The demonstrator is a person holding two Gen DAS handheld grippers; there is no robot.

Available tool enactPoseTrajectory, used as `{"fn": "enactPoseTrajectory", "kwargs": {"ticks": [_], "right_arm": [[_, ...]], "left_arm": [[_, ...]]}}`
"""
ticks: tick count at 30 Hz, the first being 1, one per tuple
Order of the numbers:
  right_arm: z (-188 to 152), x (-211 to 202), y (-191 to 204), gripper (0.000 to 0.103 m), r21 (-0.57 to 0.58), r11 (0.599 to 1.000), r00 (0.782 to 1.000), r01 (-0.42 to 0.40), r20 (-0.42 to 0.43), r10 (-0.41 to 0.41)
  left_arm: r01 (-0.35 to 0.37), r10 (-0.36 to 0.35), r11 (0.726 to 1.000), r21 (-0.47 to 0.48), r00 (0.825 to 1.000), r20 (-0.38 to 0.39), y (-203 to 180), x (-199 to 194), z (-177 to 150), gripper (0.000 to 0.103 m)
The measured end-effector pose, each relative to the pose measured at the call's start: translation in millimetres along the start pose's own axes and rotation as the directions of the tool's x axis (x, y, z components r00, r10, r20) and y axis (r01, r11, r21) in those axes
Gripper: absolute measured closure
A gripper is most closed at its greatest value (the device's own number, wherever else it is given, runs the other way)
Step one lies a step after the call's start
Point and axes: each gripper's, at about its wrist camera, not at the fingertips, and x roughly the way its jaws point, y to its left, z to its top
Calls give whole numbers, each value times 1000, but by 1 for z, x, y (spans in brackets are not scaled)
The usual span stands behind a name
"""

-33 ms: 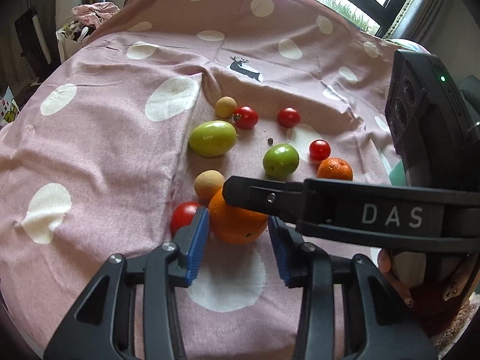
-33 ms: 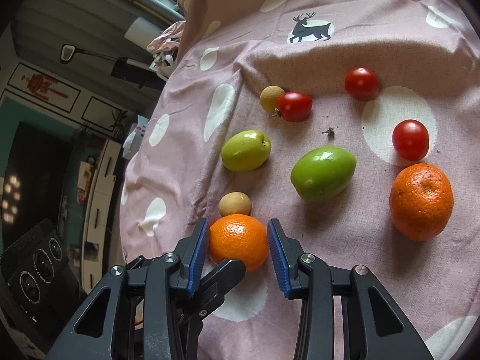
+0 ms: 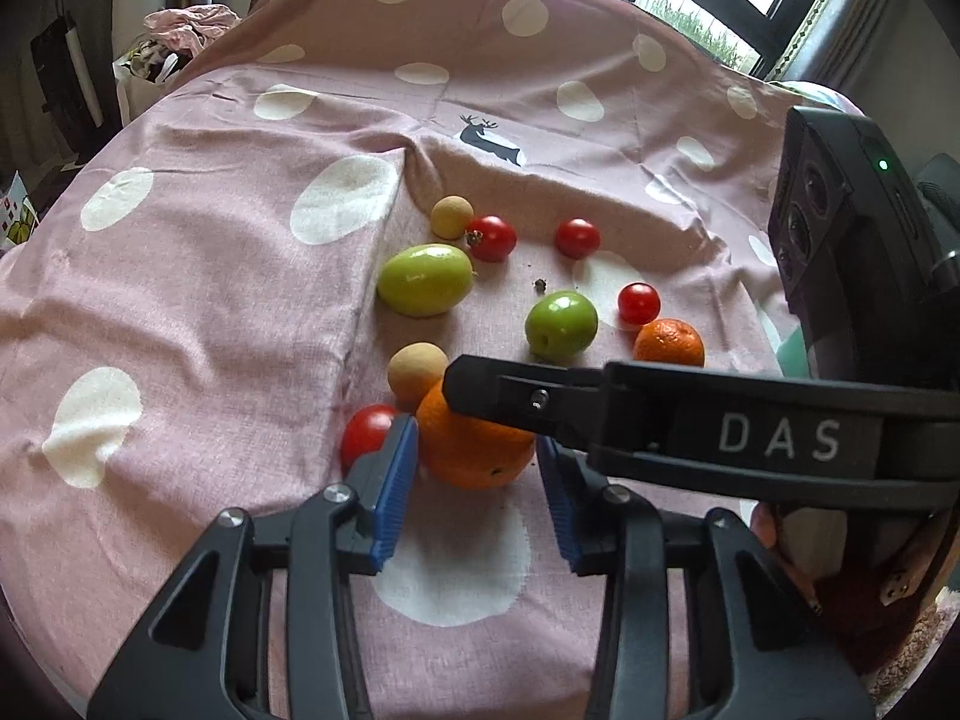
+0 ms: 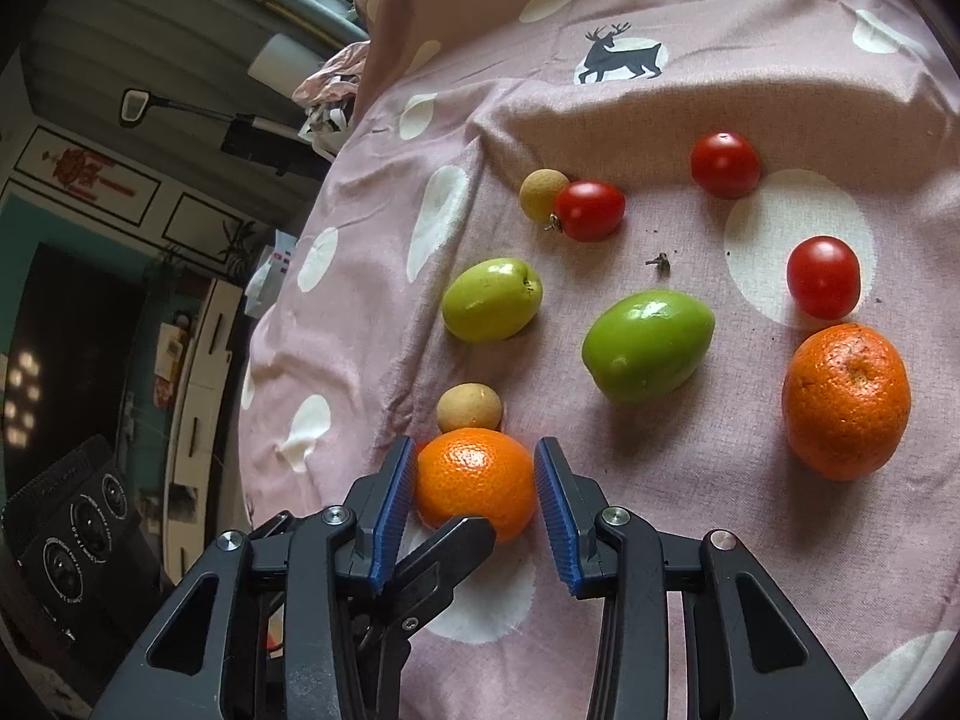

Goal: Organize fruits
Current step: 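Move the right gripper onto the mandarin orange and close on it, then lift the orange with the right gripper and carry it into the green bowl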

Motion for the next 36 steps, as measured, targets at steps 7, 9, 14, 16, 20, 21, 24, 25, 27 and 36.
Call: {"fn": "enactPoseTrajectory", "kwargs": {"ticks": [7,9,14,16,20,21,24,25,27,36], "right_arm": [[-4,13,-8,55,52,998,998,-47,-45,50],[-6,9,-4,55,30,999,1000,-17,-24,18],[-9,6,-7,54,46,998,1000,-29,-2,29],[-12,4,-6,54,43,999,1000,-16,5,16],[-16,-11,0,54,31,999,999,-22,50,21],[-17,-17,2,54,25,999,998,-24,65,22],[-22,-33,8,54,11,1000,994,-22,106,21],[-24,-39,10,54,6,1000,992,-21,122,21],[-30,-51,13,54,-10,1000,988,-15,157,17],[-49,-96,27,54,-40,999,957,9,290,3]], "left_arm": [[25,-25,1000,16,1000,7,-7,3,-2,45],[36,-36,999,6,999,0,-7,4,-2,46],[0,0,1000,28,1000,6,-10,3,-3,57],[9,-10,999,36,1000,11,-11,-1,-3,57],[23,-27,998,64,998,62,-18,-18,-3,59],[32,-37,997,72,997,72,-20,-22,-3,59],[51,-62,993,102,993,103,-29,-36,-5,58],[54,-67,992,115,991,113,-33,-41,-6,58],[53,-74,988,146,988,137,-41,-50,-8,58],[68,-125,965,252,968,216,-75,-83,-15,58]]}}
